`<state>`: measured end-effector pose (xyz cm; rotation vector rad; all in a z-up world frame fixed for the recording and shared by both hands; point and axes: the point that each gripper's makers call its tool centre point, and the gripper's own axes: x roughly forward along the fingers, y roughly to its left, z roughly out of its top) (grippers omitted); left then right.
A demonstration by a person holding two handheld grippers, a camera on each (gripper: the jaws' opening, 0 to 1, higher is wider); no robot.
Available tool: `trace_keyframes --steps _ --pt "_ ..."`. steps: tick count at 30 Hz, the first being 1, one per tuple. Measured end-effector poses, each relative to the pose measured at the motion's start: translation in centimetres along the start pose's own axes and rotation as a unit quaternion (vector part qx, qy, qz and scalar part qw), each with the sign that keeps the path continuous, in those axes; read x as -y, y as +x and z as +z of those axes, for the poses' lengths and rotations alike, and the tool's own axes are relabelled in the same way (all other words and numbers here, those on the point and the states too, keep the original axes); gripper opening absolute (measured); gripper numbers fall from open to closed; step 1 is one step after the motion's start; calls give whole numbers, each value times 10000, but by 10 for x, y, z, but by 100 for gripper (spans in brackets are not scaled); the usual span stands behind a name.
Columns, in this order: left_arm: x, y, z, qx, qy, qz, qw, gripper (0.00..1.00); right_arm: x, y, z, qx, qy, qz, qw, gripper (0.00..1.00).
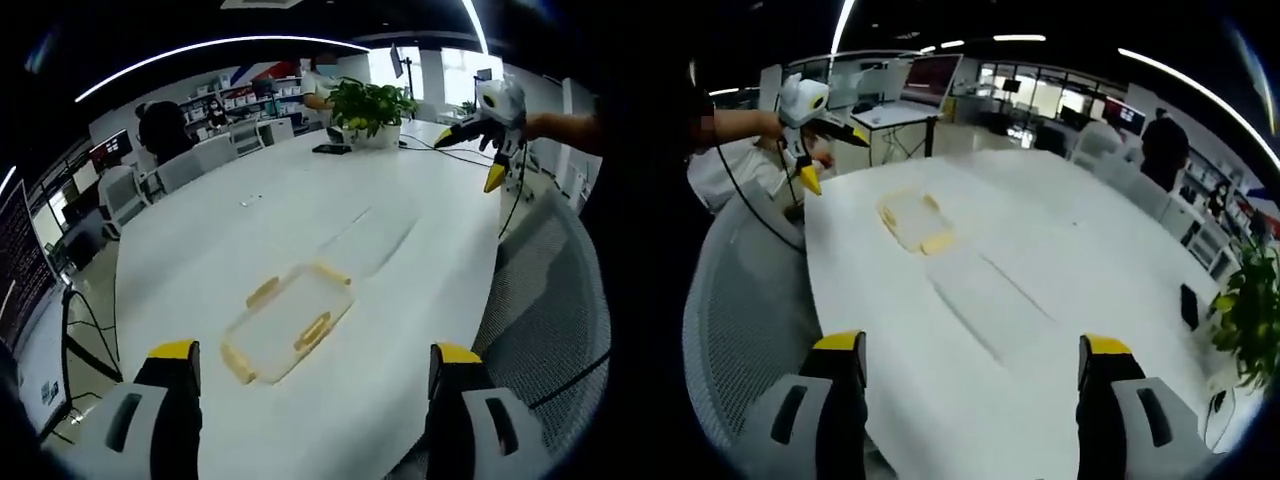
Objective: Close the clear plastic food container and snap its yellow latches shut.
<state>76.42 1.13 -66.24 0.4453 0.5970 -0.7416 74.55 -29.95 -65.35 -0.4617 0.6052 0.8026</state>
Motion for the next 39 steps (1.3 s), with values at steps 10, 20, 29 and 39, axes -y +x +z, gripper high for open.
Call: trace_keyframes --steps 10,20,29,39 --pt "-10 4 -2 -315 359 -251 9985 88 1 11 12 -144 -336 361 9987 81" --pt "-19 13 -8 -558 598 -440 9957 86 0 25 20 -228 -607 636 9959 78" --pt "-28 20 -12 -726 744 -581 9929 84 0 38 28 -314 -813 839 9927 74" --pt "-38 31 -15 -905 904 -751 9889 80 -1 57 38 -373 -1044 1046 9883 70"
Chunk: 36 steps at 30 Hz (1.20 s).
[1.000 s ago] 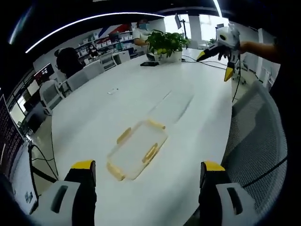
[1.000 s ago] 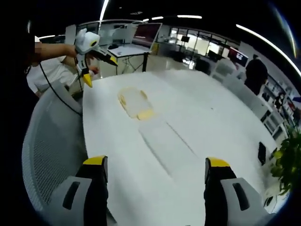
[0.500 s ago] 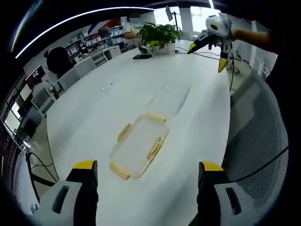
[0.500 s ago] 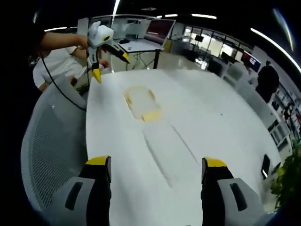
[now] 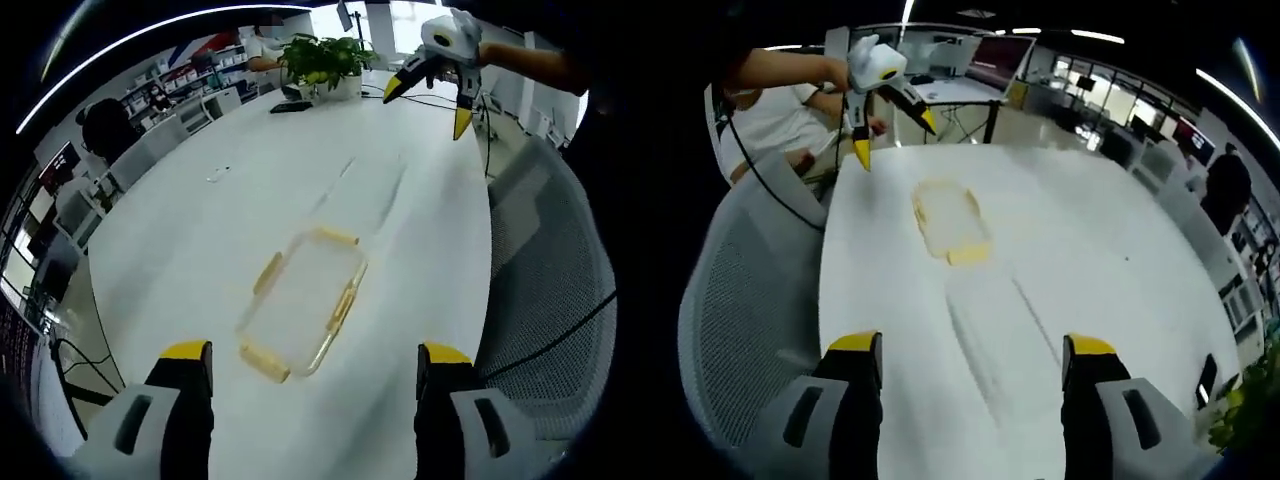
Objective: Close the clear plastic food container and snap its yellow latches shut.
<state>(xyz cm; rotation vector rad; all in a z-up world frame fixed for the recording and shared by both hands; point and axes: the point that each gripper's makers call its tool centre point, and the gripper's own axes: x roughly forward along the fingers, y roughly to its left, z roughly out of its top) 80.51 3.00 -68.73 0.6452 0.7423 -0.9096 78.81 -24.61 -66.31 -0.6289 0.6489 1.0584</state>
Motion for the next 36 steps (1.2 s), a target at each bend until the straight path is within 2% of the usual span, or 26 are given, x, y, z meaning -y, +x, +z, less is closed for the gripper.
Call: trace_keyframes --steps 15,25,36 --pt "-12 17 -12 -274 361 -215 9987 71 1 37 19 -43 -292 337 9990 64" --pt "-25 32 -27 -554 599 -403 9959 65 6 60 28 -102 -405 473 9980 57" --pt "-38 47 -40 -669 783 -596 9929 54 10 87 42 -135 -474 605 9970 50"
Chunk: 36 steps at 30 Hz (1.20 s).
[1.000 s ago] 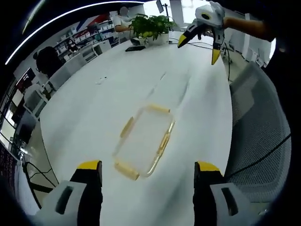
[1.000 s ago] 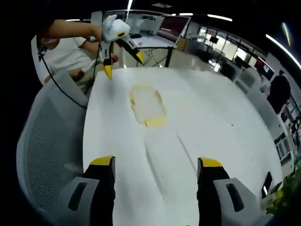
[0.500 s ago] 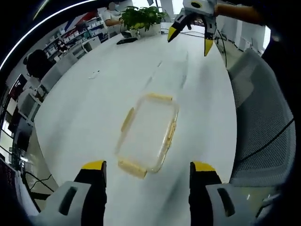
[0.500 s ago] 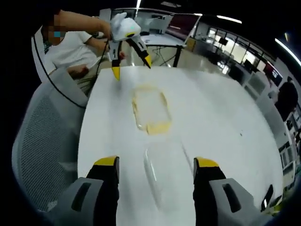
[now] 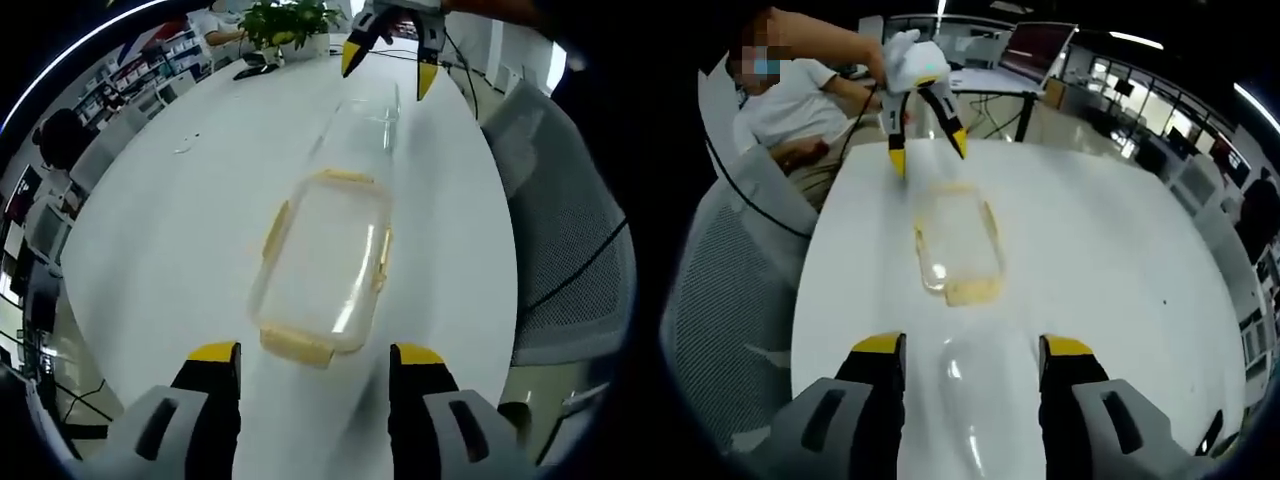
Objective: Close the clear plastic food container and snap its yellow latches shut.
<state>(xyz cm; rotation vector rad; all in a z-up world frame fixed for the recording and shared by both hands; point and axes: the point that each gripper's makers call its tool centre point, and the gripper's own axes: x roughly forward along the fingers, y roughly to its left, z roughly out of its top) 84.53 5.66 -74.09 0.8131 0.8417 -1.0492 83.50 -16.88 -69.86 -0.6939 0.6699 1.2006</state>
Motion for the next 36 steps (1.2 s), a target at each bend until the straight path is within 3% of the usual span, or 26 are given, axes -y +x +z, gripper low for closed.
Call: trace_keyframes --steps 18,36 --pt "-9 21 -13 -109 286 -383 9988 44 1 53 20 -258 -227 345 9988 40" --pt "-13 35 -16 -164 517 -621 9966 41 3 98 8 -930 -621 647 9916 39"
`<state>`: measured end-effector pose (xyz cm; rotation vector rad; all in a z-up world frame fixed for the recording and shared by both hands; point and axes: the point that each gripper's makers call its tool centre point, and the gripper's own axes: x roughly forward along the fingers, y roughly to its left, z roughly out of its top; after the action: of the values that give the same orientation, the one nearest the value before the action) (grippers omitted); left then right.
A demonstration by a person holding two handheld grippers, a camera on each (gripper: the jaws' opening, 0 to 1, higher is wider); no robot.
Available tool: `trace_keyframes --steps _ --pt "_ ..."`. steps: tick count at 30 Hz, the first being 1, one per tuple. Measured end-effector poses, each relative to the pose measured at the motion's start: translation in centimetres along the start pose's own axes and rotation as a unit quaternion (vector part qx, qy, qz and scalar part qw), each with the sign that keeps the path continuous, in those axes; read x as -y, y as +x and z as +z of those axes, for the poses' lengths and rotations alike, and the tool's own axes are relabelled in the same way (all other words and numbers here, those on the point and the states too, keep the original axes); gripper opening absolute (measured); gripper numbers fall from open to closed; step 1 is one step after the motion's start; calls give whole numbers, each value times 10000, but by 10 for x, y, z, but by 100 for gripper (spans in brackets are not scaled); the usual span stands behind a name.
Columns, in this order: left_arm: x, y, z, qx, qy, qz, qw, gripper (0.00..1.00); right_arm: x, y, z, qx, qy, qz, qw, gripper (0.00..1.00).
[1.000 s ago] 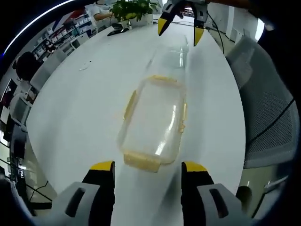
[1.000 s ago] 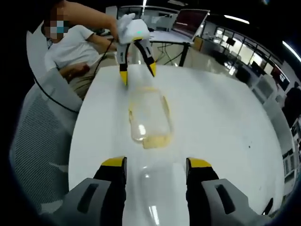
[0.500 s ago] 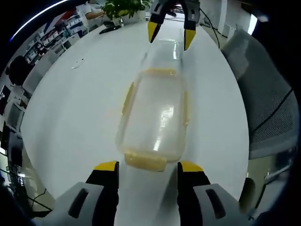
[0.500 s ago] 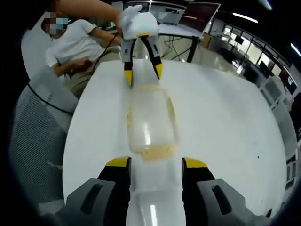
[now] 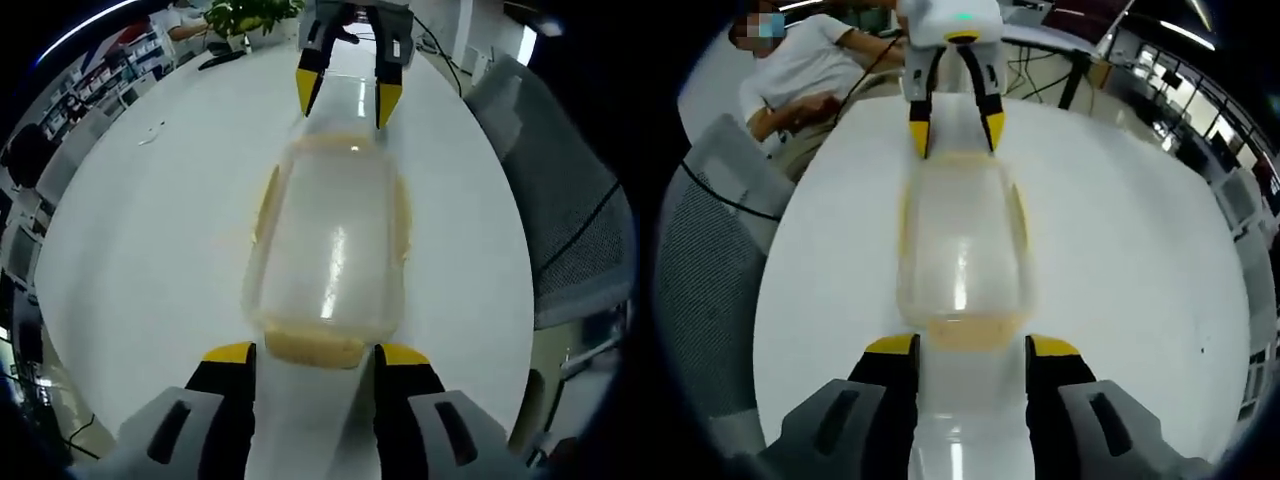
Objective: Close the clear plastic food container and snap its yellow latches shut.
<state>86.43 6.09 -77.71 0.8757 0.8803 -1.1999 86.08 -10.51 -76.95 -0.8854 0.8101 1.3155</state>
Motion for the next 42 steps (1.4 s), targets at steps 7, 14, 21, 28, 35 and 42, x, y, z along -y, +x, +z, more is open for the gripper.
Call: trace_keyframes --steps 7,14,21,28,35,42 --pt "0 3 -4 -19 68 -147 9999 39 0 15 -6 -297 -129 135 9994 40" --pt "-3 8 -5 3 167 -278 9995 36 -1 20 -8 -326 -123 235 9991 39" --pt "-3 10 -6 14 177 -438 9989 35 -1 20 -7 -262 -78 301 9992 38" --pt "-2 10 -4 47 214 -443 9988 33 -3 19 -7 -235 -134 303 9992 36" --pt "2 9 -6 -51 233 -465 9986 33 -7 17 -5 -235 -143 354 9990 35" --pt "6 0 -6 -81 184 -452 9988 33 -10 11 1 -173 -179 352 9991 35"
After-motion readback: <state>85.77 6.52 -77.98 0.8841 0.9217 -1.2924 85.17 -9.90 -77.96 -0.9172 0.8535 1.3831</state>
